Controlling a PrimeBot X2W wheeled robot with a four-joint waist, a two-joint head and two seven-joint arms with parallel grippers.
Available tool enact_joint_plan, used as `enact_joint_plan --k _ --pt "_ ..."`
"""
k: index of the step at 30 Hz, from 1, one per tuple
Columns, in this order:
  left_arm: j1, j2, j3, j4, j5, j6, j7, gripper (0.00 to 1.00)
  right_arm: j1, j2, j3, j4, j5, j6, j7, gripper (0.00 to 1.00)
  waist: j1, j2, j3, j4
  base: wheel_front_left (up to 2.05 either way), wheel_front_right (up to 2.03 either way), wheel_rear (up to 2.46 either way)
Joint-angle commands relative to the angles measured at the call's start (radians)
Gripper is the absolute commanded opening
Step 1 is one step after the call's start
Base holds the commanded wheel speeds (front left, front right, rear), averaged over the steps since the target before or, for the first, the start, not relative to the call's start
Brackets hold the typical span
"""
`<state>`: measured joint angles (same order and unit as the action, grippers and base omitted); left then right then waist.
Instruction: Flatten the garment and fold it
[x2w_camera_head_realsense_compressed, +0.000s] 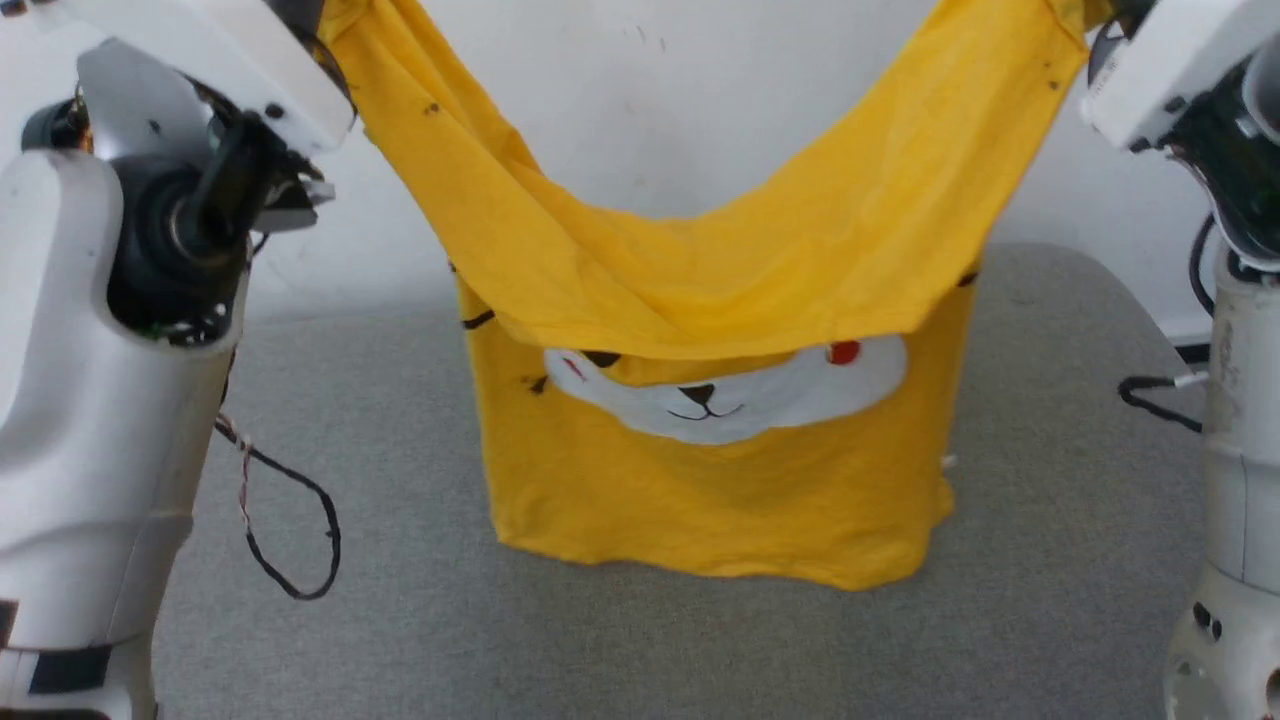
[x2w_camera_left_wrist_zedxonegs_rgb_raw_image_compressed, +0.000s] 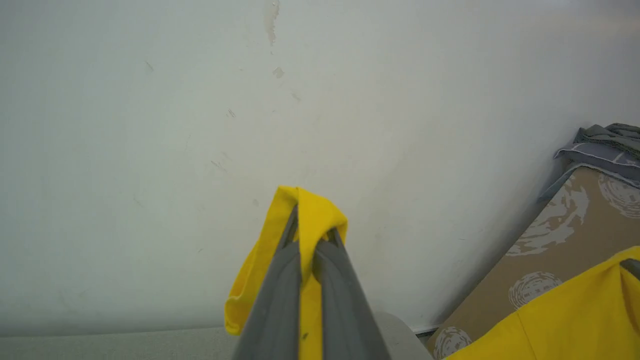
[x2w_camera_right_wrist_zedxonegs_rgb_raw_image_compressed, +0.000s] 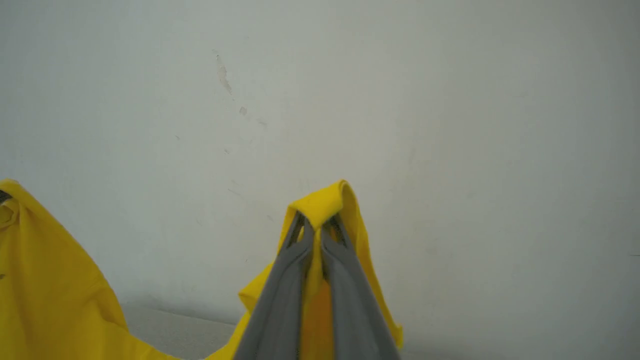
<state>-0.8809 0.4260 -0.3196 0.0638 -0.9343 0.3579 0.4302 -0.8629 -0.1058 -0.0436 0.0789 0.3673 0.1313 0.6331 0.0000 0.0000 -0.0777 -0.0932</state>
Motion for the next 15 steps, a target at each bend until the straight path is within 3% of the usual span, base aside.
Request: enact_joint_plan --k 1,8,15 --pt "-0.016 0.000 -0.002 0.015 0.009 0.006 0.001 0.00 -0.016 0.001 0.004 0.016 -0.006 -0.001 -0.003 0.00 0.0000 0.0000 0.029 -0.023 0.00 0.00 0.00" --pt "-0.156 0.036 -0.023 0.146 0.104 0.023 -0.028 0.00 -0.154 0.023 0.044 0.177 -0.071 -0.001 -0.036 0.00 0.0000 0.0000 0.173 -0.059 0.00 0.00 0.00" --pt "-0.396 0.079 -0.023 0.225 0.191 -0.007 -0.083 0.00 -0.375 0.044 0.025 0.289 -0.194 -0.001 -0.129 0.00 0.0000 0.0000 0.398 -0.047 0.00 0.00 0.00"
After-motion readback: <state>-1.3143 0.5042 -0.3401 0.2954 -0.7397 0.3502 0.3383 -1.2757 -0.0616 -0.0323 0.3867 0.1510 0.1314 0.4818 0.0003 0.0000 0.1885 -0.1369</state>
